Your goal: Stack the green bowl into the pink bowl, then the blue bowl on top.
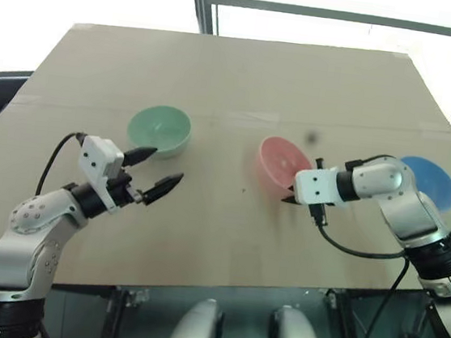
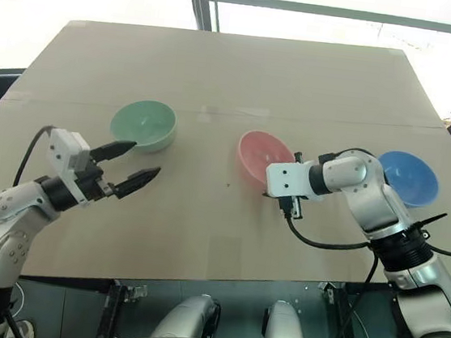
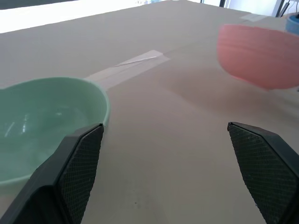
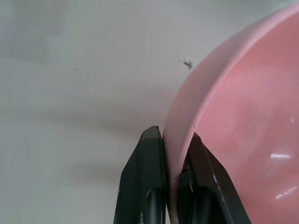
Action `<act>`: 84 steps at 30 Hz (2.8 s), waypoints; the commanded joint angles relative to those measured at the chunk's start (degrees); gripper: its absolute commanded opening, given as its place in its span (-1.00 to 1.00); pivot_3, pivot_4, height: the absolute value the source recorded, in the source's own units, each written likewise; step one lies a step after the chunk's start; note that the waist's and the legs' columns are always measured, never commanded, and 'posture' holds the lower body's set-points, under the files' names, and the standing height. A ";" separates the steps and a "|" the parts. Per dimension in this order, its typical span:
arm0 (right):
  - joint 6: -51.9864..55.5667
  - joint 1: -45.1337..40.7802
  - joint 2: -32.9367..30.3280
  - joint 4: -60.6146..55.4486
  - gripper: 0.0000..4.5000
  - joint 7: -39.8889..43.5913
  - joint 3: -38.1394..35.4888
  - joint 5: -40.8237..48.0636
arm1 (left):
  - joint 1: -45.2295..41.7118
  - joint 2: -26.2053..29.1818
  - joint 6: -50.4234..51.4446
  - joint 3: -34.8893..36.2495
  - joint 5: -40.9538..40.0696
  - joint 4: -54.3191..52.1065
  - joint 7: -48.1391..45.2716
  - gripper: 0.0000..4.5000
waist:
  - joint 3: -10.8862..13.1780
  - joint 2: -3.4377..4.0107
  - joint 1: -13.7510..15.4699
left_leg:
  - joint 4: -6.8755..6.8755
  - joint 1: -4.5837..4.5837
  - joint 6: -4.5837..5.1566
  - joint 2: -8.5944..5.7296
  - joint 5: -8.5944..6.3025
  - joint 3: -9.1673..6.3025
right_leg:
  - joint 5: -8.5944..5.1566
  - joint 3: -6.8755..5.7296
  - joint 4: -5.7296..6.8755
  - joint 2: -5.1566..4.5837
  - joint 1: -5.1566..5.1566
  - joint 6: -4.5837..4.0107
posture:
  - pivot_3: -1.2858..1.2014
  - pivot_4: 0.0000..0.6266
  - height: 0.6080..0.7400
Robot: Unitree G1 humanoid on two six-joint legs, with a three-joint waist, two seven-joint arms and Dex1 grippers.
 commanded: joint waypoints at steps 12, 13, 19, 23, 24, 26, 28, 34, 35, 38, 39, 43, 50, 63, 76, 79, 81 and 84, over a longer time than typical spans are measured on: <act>12.07 4.94 0.64 -14.73 0.95 -3.99 -8.86 8.93 | -8.80 8.09 8.89 -9.10 17.70 -5.33 8.51 1.00 | -0.01 -0.03 1.27 | -0.03 -0.34 0.01 -0.06 -0.01 -0.34 | 0.00 -0.22 0.04 -0.03 -0.24 0.00 | 0.03 -0.52 1.00; 15.18 5.77 1.00 -16.64 0.95 -5.29 -11.69 11.32 | -10.13 9.13 11.77 -10.13 18.34 -6.12 8.80 1.00 | -0.01 -0.03 1.37 | 0.03 -0.45 0.01 -0.07 -0.01 -0.43 | 0.00 -0.27 0.03 -0.02 -0.27 0.00 | 0.03 -0.52 1.00; 24.86 9.47 3.22 -22.53 0.95 -14.11 -23.41 19.79 | -18.59 17.77 20.03 -23.60 29.12 -4.38 6.11 1.00 | -0.03 -0.07 1.15 | 0.10 -0.43 0.01 -0.11 0.00 -0.39 | 0.00 -0.24 0.07 0.00 -0.21 0.00 | 0.03 -0.52 1.00; 26.18 10.41 4.97 -23.17 0.98 -19.49 -25.04 21.39 | -25.05 17.85 20.28 -31.91 35.89 0.60 5.10 0.89 | -0.02 -0.05 0.95 | 0.08 -0.45 0.01 -0.12 0.01 -0.30 | 0.00 -0.21 0.48 0.01 -0.28 0.00 | 0.03 -0.52 1.00; 26.25 10.42 5.38 -23.15 1.00 -20.47 -25.01 21.75 | -26.11 17.53 19.80 -33.09 36.91 1.76 4.77 0.77 | -0.02 -0.06 0.91 | 0.08 -0.45 0.01 -0.13 0.01 -0.28 | 0.00 -0.20 0.52 0.01 -0.31 0.00 | 0.03 -0.52 1.00; 25.73 10.63 5.33 -23.17 1.00 -21.12 -24.50 22.38 | -28.23 16.51 19.91 -34.83 38.48 4.62 4.51 0.55 | -0.02 -0.07 0.88 | 0.07 -0.47 0.01 -0.14 0.01 -0.26 | 0.00 -0.20 0.55 0.02 -0.36 0.00 | 0.03 -0.52 1.00; 25.31 10.89 4.97 -23.41 1.00 -21.61 -24.13 22.97 | -29.62 16.12 19.20 -35.49 39.25 6.43 3.83 0.24 | -0.02 -0.07 0.85 | 0.07 -0.48 0.01 -0.15 0.01 -0.27 | 0.00 -0.21 0.59 0.02 -0.40 0.00 | 0.03 -0.52 1.00; 24.75 11.88 4.23 -24.21 1.00 -23.07 -24.30 24.49 | -30.75 15.59 18.48 -35.22 39.82 8.37 0.95 -0.64 | -0.02 -0.08 0.86 | 0.08 -0.50 0.01 -0.15 0.01 -0.35 | 0.00 -0.28 0.60 0.01 -0.42 0.00 | 0.03 -0.52 1.00; 24.80 12.01 4.08 -24.37 1.00 -23.33 -24.46 24.78 | -30.71 15.53 18.77 -35.16 39.77 8.36 0.39 -0.79 | -0.02 -0.08 0.85 | 0.08 -0.50 0.01 -0.15 0.01 -0.33 | 0.00 -0.28 0.60 0.01 -0.41 0.01 | 0.03 -0.52 1.00; 25.17 12.59 3.56 -24.76 1.00 -24.20 -25.69 25.92 | -30.98 14.46 18.80 -34.23 38.44 7.07 -1.42 -1.00 | -0.02 -0.08 0.86 | 0.11 -0.51 0.02 -0.15 0.01 -0.33 | 0.00 -0.28 0.60 0.01 -0.41 0.01 | 0.03 -0.52 1.00; 25.19 12.87 3.31 -24.88 1.00 -24.46 -26.09 26.23 | -31.13 14.07 18.03 -33.84 37.98 6.51 -1.89 -1.00 | -0.02 -0.08 0.88 | 0.12 -0.51 0.02 -0.15 0.01 -0.33 | 0.00 -0.28 0.61 0.01 -0.41 0.01 | 0.03 -0.52 1.00; 25.60 14.93 2.36 -25.80 1.00 -26.39 -29.75 27.84 | -32.72 11.88 10.91 -32.31 33.64 1.87 -5.71 -1.00 | -0.02 -0.12 1.10 | 0.16 -0.53 0.02 -0.15 0.01 -0.39 | 0.00 -0.30 0.60 0.00 -0.41 0.01 | 0.03 -0.52 1.00; 26.10 24.77 0.29 -29.84 1.00 -31.41 -41.23 29.51 | -38.93 2.61 -2.44 -31.79 21.86 1.33 -14.96 -1.00 | -0.03 -0.14 1.49 | 0.21 -0.60 0.02 -0.26 0.01 -0.52 | 0.00 -0.41 0.59 -0.13 -0.32 0.01 | 0.03 -0.52 1.00; 28.42 35.92 -2.87 -34.51 1.00 -41.49 -45.58 23.85 | -45.44 -2.08 -7.42 -34.40 15.76 13.13 -30.25 0.93 | -0.03 -0.13 1.02 | 0.56 -0.35 0.04 -0.10 0.02 -0.15 | 0.00 -0.22 0.58 0.07 -0.03 0.02 | 0.03 -0.52 1.00; 32.32 24.12 -8.46 -6.95 0.78 -44.73 -32.92 13.60 | -31.67 -4.22 2.81 -13.99 -5.62 8.08 -26.58 1.00 | -0.08 -0.16 0.47 | 0.69 -0.33 0.08 -0.05 0.00 -0.11 | 0.01 -0.14 0.51 0.06 -0.04 0.04 | 0.03 -0.52 1.00; 29.16 20.12 -8.99 0.11 0.37 -43.12 -30.00 11.88 | -28.59 -2.44 5.24 -12.29 -10.51 6.21 -29.68 1.00 | -0.08 -0.16 0.72 | 0.71 -0.34 0.08 -0.05 0.00 -0.09 | 0.01 -0.10 0.47 0.03 -0.05 0.03 | 0.03 -0.52 1.00; 27.57 18.10 -9.13 3.76 -0.05 -42.27 -28.78 11.01 | -27.16 -2.38 5.39 -11.16 -11.77 5.06 -28.41 1.00 | -0.07 -0.15 1.13 | 0.69 -0.37 0.08 -0.08 -0.01 -0.20 | 0.01 -0.15 0.42 0.01 -0.07 0.03 | 0.03 -0.52 1.00; 25.47 16.23 -9.64 8.10 -0.61 -41.08 -27.52 9.89 | -24.48 -2.25 4.43 -10.06 -11.34 3.18 -26.05 1.00 | -0.07 -0.15 1.11 | 0.67 -0.42 0.08 -0.15 -0.01 -0.30 | 0.01 -0.16 0.37 -0.03 -0.08 0.03 | 0.03 -0.52 1.00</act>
